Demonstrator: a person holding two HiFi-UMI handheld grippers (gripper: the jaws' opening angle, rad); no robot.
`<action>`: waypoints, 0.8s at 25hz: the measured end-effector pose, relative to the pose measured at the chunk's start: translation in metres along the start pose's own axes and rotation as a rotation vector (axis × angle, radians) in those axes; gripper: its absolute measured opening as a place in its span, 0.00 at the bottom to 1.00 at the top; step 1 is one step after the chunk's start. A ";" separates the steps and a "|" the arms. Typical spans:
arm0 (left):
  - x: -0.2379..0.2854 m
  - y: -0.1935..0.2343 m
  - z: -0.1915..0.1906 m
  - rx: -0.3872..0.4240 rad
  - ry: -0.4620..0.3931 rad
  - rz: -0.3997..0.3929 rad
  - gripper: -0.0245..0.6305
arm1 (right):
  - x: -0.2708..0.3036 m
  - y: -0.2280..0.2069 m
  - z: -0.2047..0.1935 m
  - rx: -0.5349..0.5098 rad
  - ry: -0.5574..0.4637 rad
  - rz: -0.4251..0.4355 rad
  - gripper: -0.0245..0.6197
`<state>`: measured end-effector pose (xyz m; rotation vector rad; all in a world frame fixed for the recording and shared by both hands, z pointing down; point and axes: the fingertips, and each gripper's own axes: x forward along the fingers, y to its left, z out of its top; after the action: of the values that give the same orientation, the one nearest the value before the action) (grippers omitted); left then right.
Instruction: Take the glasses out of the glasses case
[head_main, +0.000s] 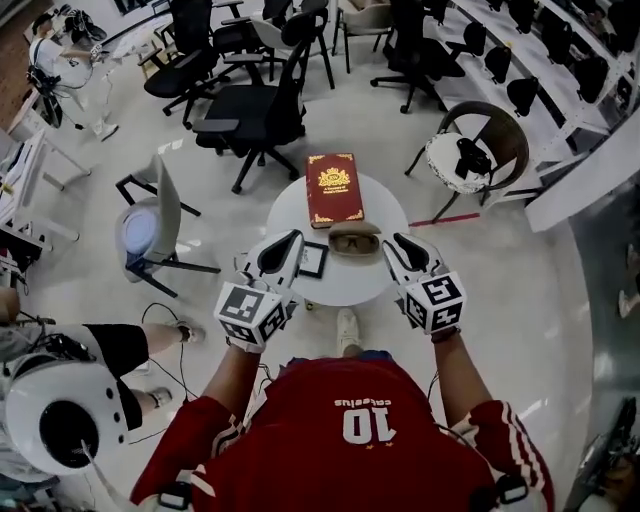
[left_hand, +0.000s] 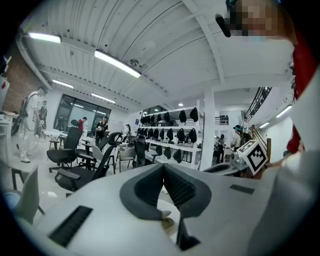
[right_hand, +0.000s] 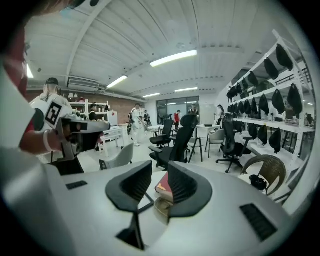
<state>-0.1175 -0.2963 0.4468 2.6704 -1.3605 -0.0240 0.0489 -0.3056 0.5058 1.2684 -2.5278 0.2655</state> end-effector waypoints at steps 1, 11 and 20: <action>0.002 0.001 -0.002 -0.001 0.003 0.000 0.05 | 0.006 -0.001 -0.008 -0.006 0.021 0.003 0.18; 0.022 0.005 -0.020 0.009 0.048 -0.002 0.05 | 0.061 -0.024 -0.097 -0.067 0.224 0.011 0.19; 0.039 0.017 -0.040 0.011 0.093 0.023 0.05 | 0.110 -0.041 -0.170 -0.108 0.375 0.044 0.19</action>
<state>-0.1044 -0.3329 0.4903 2.6291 -1.3659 0.1096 0.0504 -0.3620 0.7047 1.0153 -2.2192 0.3371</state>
